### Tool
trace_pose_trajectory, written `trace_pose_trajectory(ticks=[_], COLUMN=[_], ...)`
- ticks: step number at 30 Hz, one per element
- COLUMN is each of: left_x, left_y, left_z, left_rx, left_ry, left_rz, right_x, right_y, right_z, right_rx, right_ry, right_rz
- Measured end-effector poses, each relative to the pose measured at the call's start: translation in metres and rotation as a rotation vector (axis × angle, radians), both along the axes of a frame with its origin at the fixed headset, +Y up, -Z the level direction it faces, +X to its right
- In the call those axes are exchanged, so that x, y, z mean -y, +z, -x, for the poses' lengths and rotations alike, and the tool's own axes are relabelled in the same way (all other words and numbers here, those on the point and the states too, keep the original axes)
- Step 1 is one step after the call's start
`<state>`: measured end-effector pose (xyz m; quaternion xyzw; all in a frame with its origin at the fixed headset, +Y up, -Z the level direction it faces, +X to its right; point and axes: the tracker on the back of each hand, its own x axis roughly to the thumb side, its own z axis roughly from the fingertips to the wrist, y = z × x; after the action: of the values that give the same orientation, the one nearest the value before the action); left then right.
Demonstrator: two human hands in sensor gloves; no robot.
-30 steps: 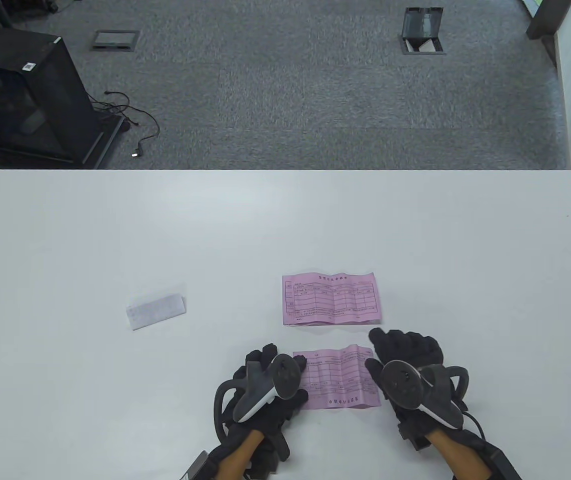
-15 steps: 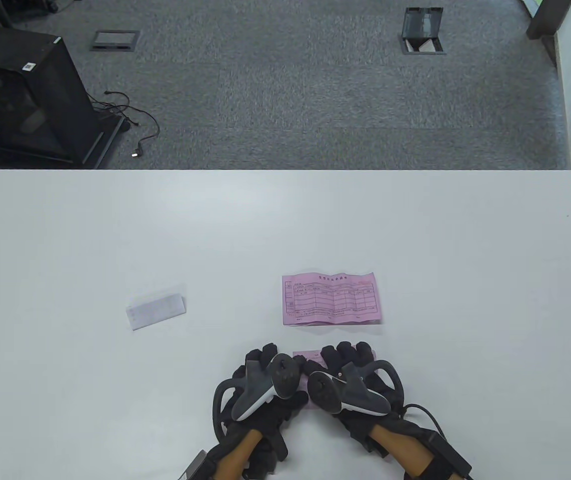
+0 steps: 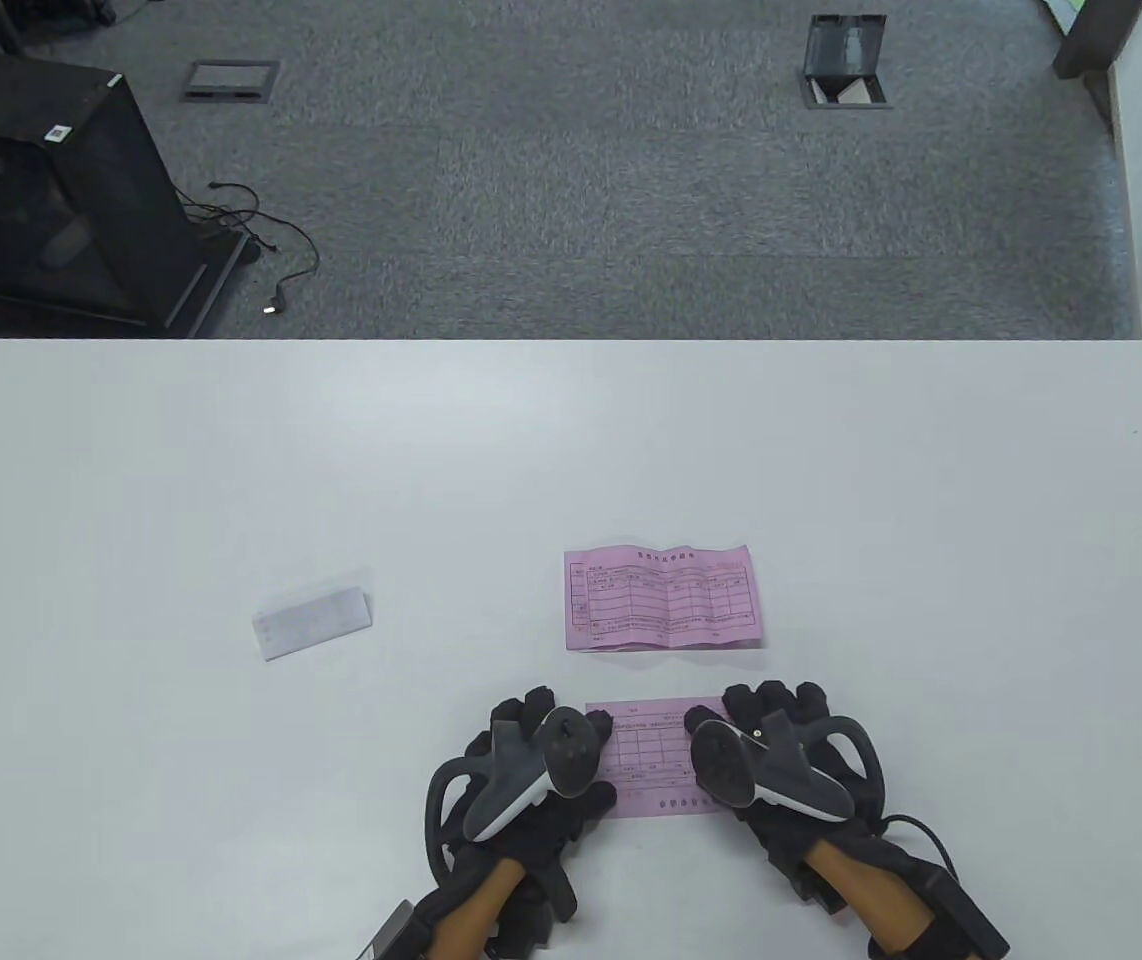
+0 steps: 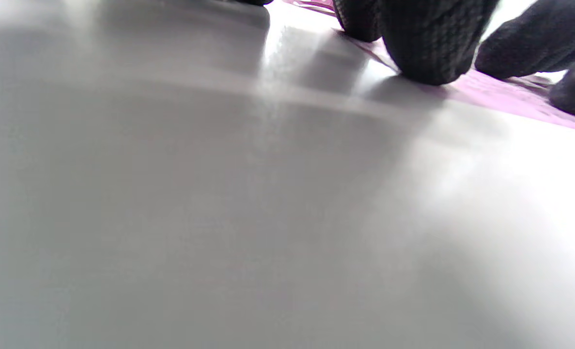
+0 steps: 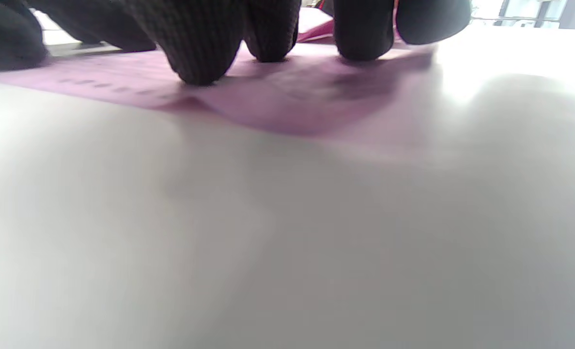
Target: Unfold folded invoices and stack
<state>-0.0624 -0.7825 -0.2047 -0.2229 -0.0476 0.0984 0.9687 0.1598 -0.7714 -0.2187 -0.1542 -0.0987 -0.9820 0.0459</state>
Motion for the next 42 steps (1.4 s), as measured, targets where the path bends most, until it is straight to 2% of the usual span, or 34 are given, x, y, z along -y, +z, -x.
trace_pose_trajectory(ticks=[9,16,19,23,30,37,42], left_x=[0.000,0.000,0.001,0.001,0.001,0.001,0.001], left_y=[0.000,0.000,-0.001,-0.001,-0.001,-0.001,-0.001], left_z=[0.001,0.002,0.003,0.003,0.002,0.002,0.001], left_rx=[-0.005,-0.007,-0.005,-0.004,-0.003,-0.004,-0.004], left_ry=[-0.001,0.002,0.004,0.004,0.005,0.005,0.005], left_rz=[0.003,0.001,0.011,0.009,0.008,0.006,0.008], right_x=[-0.002,-0.002,-0.008,-0.022,-0.026,-0.015,-0.003], right_y=[-0.005,-0.004,-0.001,0.004,0.010,0.010,0.008], right_z=[-0.033,-0.031,-0.027,-0.015,0.025,0.061,0.074], right_rx=[0.094,0.114,0.124,0.097,-0.037,-0.108,-0.124], right_ry=[0.034,0.051,0.001,-0.115,-0.137,-0.092,-0.074], right_rz=[0.013,0.012,-0.047,-0.123,-0.124,-0.070,-0.013])
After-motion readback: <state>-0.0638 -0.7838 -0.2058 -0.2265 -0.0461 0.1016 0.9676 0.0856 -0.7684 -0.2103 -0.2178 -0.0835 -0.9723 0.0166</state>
